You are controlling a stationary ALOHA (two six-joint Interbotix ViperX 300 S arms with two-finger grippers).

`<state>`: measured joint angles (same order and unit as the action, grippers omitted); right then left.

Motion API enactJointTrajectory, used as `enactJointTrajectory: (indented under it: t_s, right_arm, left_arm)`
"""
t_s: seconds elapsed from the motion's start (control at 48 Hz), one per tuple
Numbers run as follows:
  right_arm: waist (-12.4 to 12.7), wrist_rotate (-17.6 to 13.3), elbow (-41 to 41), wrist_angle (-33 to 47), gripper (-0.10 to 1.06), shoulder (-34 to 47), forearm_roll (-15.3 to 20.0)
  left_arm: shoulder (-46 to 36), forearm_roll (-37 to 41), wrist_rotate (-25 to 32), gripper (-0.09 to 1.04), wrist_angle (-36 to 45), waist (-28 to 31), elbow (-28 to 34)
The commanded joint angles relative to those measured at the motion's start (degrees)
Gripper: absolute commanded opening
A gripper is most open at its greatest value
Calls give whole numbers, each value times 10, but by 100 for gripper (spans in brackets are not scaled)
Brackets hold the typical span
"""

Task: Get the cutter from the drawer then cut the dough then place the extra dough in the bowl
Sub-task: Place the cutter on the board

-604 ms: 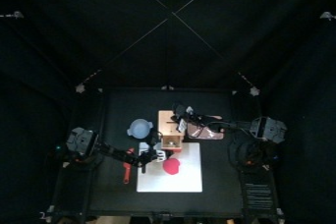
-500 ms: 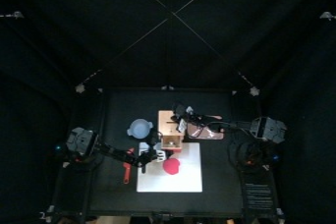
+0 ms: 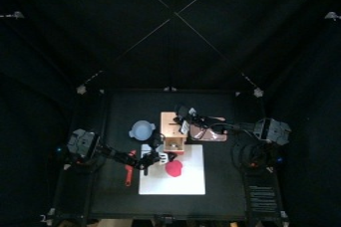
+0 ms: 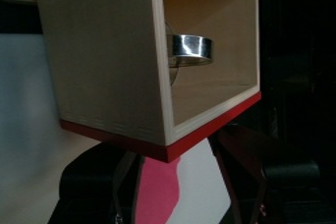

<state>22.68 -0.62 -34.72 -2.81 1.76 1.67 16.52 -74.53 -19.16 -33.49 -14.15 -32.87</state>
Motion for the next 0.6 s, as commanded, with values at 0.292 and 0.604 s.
enactJointTrajectory:
  t_s: [0.292,0.604]
  right_arm:
    - [-7,0,5,-36,3,-11,1]
    - [-18,0,27,-69,3,-26,0]
  left_arm:
    - [-47,-12,2,84,0,-27,4]
    - [-85,-14,3,84,-1,-41,-33]
